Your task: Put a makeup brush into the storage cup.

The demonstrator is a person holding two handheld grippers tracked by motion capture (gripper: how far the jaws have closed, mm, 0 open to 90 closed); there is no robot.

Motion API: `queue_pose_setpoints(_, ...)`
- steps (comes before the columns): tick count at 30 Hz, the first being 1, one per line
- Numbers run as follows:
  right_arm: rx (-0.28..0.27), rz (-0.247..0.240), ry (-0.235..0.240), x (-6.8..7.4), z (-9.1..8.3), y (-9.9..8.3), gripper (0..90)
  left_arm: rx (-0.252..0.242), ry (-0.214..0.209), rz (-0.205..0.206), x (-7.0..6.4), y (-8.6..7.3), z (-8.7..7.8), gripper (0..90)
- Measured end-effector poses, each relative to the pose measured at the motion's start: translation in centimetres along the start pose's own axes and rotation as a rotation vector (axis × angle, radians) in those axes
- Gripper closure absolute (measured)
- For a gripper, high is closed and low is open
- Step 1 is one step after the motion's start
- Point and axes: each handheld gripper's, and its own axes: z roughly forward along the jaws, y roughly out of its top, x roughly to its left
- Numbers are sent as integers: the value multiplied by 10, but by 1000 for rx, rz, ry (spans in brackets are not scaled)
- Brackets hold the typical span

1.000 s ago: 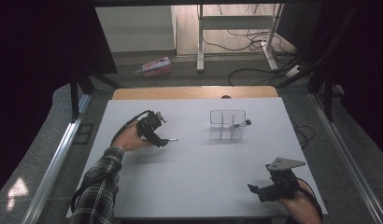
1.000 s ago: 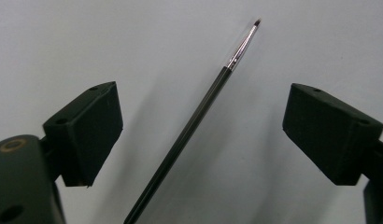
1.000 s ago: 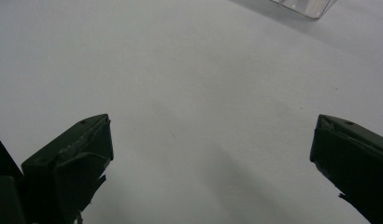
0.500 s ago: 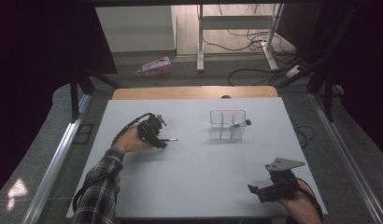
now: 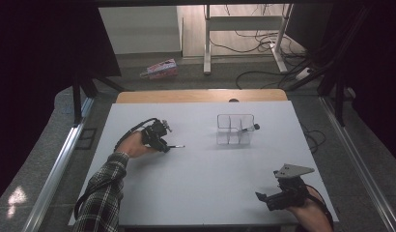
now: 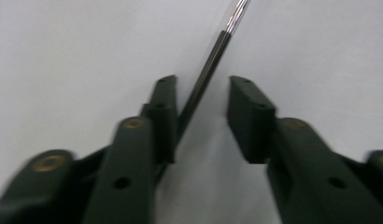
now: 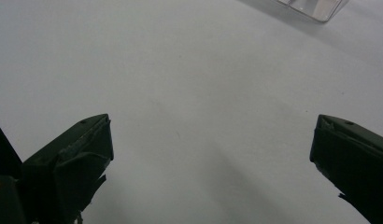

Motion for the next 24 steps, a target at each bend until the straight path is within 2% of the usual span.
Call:
queue_pose_setpoints(5,-2,-2,-1,0,0,0,0,20,-9,28,-4,3,0,849)
queue_pose_setpoints(15,-2,-3,-5,0,0,0,0,18,-22,-1,-2,3,0,858)
queue_pose_setpoints(24,-3,-3,-7,0,-1,0,0,-24,-10,13,-8,4,-9,858)
